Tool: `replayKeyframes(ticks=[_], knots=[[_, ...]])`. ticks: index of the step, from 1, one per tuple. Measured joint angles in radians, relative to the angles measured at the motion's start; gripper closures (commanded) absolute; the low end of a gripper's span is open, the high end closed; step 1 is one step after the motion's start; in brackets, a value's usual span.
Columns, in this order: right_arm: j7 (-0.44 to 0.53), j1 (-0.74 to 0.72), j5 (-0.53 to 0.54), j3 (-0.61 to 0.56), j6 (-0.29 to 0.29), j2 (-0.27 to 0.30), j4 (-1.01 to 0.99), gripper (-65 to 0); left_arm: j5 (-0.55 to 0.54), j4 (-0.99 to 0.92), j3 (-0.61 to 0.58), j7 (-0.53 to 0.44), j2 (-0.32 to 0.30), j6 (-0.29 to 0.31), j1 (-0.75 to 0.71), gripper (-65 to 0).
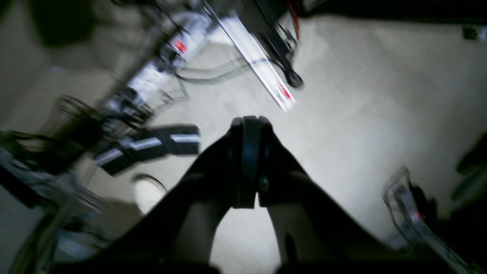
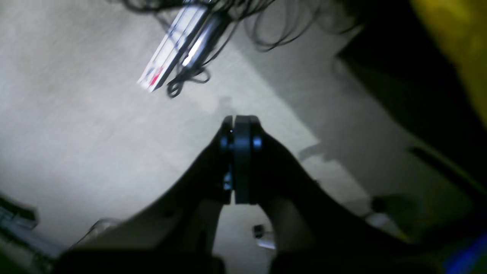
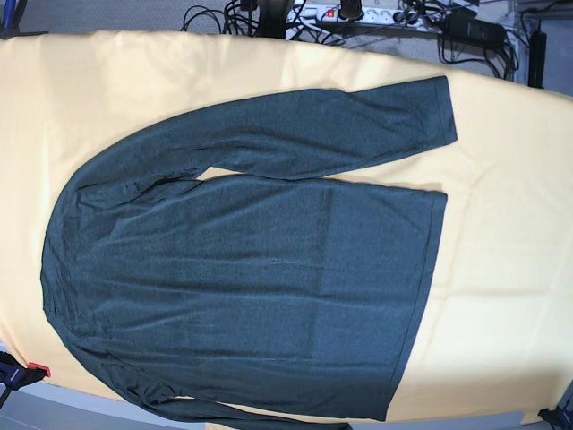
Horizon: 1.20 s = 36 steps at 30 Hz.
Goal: Fold the T-shirt properly
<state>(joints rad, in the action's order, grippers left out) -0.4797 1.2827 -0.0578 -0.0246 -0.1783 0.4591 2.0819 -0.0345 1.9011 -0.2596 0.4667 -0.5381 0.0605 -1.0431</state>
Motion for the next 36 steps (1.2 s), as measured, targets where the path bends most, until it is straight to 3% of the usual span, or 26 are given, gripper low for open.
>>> replayKeyframes(ticks=[3, 8, 15, 18, 21, 28, 32, 36], knots=[[-0.014, 0.013, 0.000, 0.087, -0.016, 0.000, 0.091, 0.0, 0.006, 0.096, 0.080, 0.010, -0.011, 0.000, -0.049, 0.0], [-0.068, 0.006, 0.063, 0.203, -0.032, 0.000, 0.212, 0.0, -0.038, 0.215, 0.212, 0.023, -0.010, 0.066, -0.099, 0.0], [-0.003, 0.011, 0.111, 0.319, -0.012, -0.002, 0.262, 0.0, -0.103, 0.316, 0.386, 0.024, -0.010, 0.103, -0.104, 0.0], [0.001, 0.013, 0.111, 0.367, -0.016, -0.002, 0.262, 0.0, -0.107, 0.360, 0.432, 0.025, -0.010, 0.179, -0.100, 0.0], [0.003, -0.006, 0.112, 0.409, -0.056, -0.003, 0.262, 0.0, -0.109, 0.379, 0.459, 0.023, -0.014, 0.217, -0.057, 0.0], [0.016, -0.183, 0.115, 0.446, -0.072, -0.006, 0.261, 0.0, -0.060, 0.379, 0.469, 0.023, -0.147, 0.221, 0.092, 0.0], [0.023, -0.277, 0.111, 0.446, -0.121, -0.005, 0.261, 0.0, -0.025, 0.379, 0.467, -0.008, -0.225, 0.317, 0.158, 0.0], [0.027, -0.330, 0.115, 0.446, -0.125, 0.002, 0.261, 0.0, -0.018, 0.377, 0.467, -0.067, -0.324, 0.408, 0.201, 0.0]])
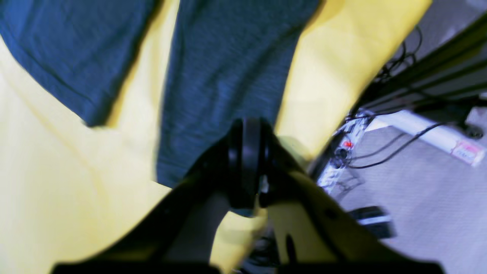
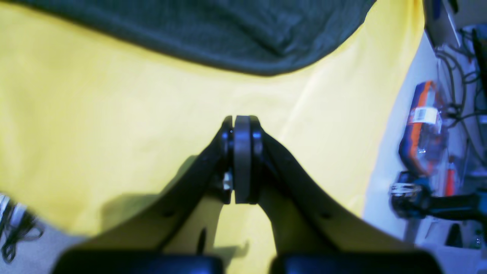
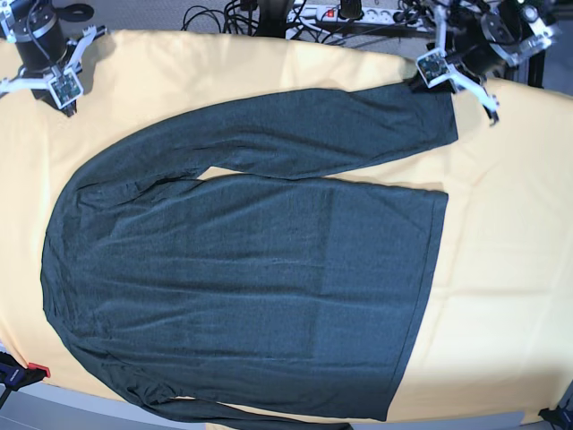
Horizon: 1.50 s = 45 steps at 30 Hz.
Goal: Fold the T-shirt properly
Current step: 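Move the left gripper down to the grey shirt's sleeve cuff, then close the left gripper on the sleeve cuff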
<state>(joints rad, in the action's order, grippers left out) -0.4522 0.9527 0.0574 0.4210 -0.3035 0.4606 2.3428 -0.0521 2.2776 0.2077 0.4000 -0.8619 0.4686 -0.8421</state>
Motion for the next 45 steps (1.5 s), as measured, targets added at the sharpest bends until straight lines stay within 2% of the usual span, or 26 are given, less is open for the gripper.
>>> replayKeyframes(ticks=[1, 4, 6, 7, 14, 17, 23, 34, 38, 42, 45], knots=[[0.000, -0.003, 0.000, 0.000, 0.000, -0.001, 0.000, 0.0, 0.000, -0.005, 0.001, -0.016, -0.026, 0.020, 0.003, -2.2], [-0.004, 0.002, 0.000, 0.000, -0.002, -0.002, 0.000, 0.0, 0.053, -0.018, -0.002, -0.074, -0.095, 0.060, 0.002, -20.3], [-0.003, 0.002, 0.001, 0.000, -0.002, -0.001, 0.000, 0.0, 0.090, -0.021, -0.003, -0.096, -0.144, 0.064, -0.003, -31.0], [-0.003, 0.002, 0.002, 0.000, -0.002, -0.001, 0.000, 0.0, 0.098, -0.021, -0.003, -0.101, -0.162, 0.064, -0.003, -33.2], [-0.004, 0.000, 0.000, 0.000, -0.001, -0.006, 0.000, 0.0, 0.175, -0.022, -0.003, -0.117, -0.267, 0.064, -0.005, -33.2], [-0.004, 0.000, 0.000, 0.000, -0.001, -0.007, 0.000, 0.0, 0.174, -0.055, -0.004, -0.132, -0.291, 0.064, -0.005, -33.2], [-0.004, 0.000, 0.001, 0.000, -0.001, -0.007, 0.000, 0.0, 0.183, -0.164, -0.005, -0.178, -0.296, 0.064, -0.005, -33.2], [-0.012, 0.003, 0.000, 0.000, -0.001, -0.009, 0.000, 0.0, 0.181, -0.172, -0.007, -0.203, -0.296, 0.063, -0.005, -32.9], [-0.012, 0.003, 0.000, 0.000, -0.001, -0.009, 0.000, 0.0, 0.236, -0.176, -0.050, -0.225, -0.296, 0.060, -0.005, -32.9], [-0.012, 0.003, 0.000, 0.000, -0.001, -0.009, 0.000, 0.0, 0.290, -0.178, -0.121, -0.225, -0.296, -0.006, 0.016, -32.9], [-0.012, 0.009, 0.001, 0.000, -0.001, -0.009, 0.000, 0.0, 0.288, -0.180, -0.166, -0.225, -0.296, -0.020, 0.078, -32.9]])
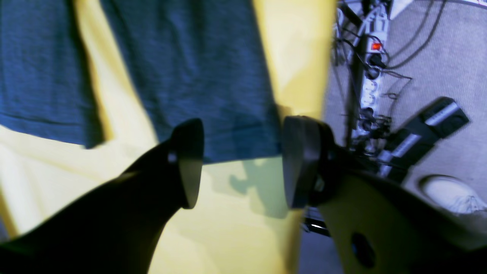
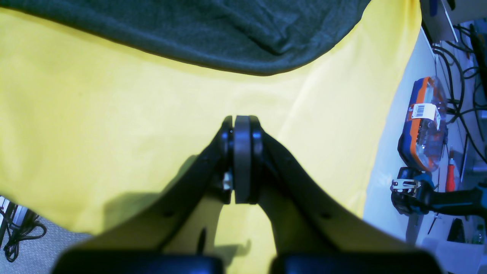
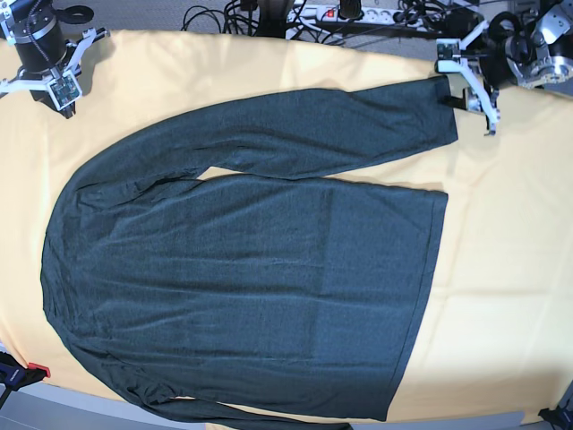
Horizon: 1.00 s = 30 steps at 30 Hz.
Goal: Fold the T-shirt properly
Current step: 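Close the left gripper on the sleeve cuff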
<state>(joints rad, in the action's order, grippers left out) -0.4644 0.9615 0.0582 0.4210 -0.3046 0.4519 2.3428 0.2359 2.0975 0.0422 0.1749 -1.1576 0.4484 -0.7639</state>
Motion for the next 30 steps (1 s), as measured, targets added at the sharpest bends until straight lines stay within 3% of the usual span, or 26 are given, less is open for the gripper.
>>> replayKeyframes(ticks=[9, 14, 30], knots=[[-0.034, 0.002, 0.000, 0.000, 0.005, 0.000, 0.000, 0.0, -0.042, -0.006, -0.036, 0.000, 0.002, -0.007, 0.111, -32.9], [-0.033, 0.002, 0.000, 0.000, 0.005, 0.000, 0.000, 0.0, -0.056, -0.056, -0.037, 0.000, 0.003, 0.074, 0.110, -32.9], [-0.034, 0.002, 0.000, 0.000, 0.005, 0.000, 0.000, 0.0, -0.055, -0.119, -0.036, -0.068, 0.003, 0.057, 0.110, -32.9]])
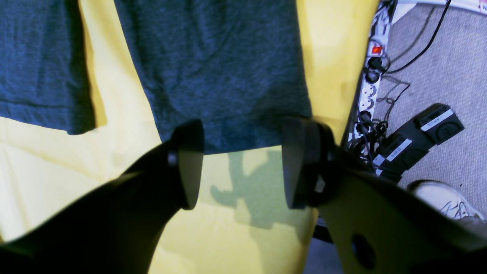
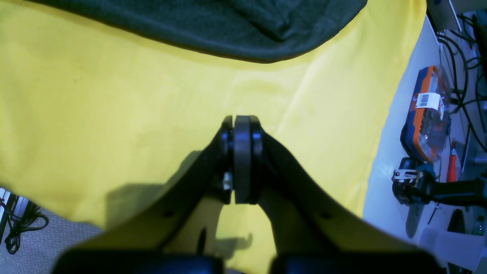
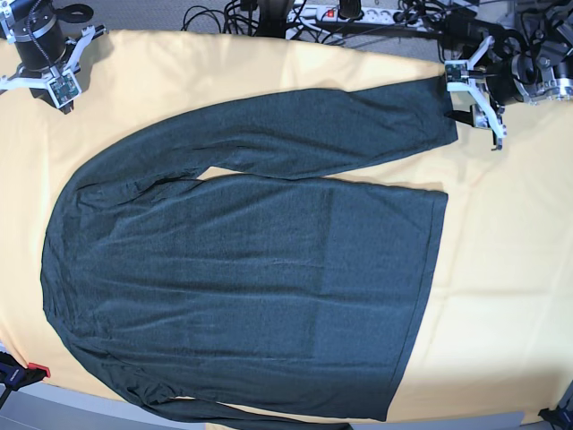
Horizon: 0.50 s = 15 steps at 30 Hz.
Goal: Fold the T-shirt properly
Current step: 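Close the left gripper on the sleeve cuff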
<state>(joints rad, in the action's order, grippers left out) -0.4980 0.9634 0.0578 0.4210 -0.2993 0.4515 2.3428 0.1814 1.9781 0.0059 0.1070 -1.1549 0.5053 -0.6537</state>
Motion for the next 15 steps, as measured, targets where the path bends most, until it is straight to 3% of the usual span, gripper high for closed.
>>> replayKeyframes(ticks=[3, 13, 15], knots=[[0.000, 0.000, 0.000, 0.000, 0.000, 0.000, 0.000, 0.0, 0.001, -0.002, 0.000, -0.011, 0.000, 0.000, 0.000, -30.2], [0.000, 0.000, 0.000, 0.000, 0.001, 0.000, 0.000, 0.0, -0.055, -0.003, 0.000, -0.013, 0.039, -0.024, 0.063, 0.0], [0.000, 0.000, 0.000, 0.000, 0.001, 0.000, 0.000, 0.0, -0.055, -0.003, 0.000, -0.013, 0.039, -0.024, 0.084, 0.0]])
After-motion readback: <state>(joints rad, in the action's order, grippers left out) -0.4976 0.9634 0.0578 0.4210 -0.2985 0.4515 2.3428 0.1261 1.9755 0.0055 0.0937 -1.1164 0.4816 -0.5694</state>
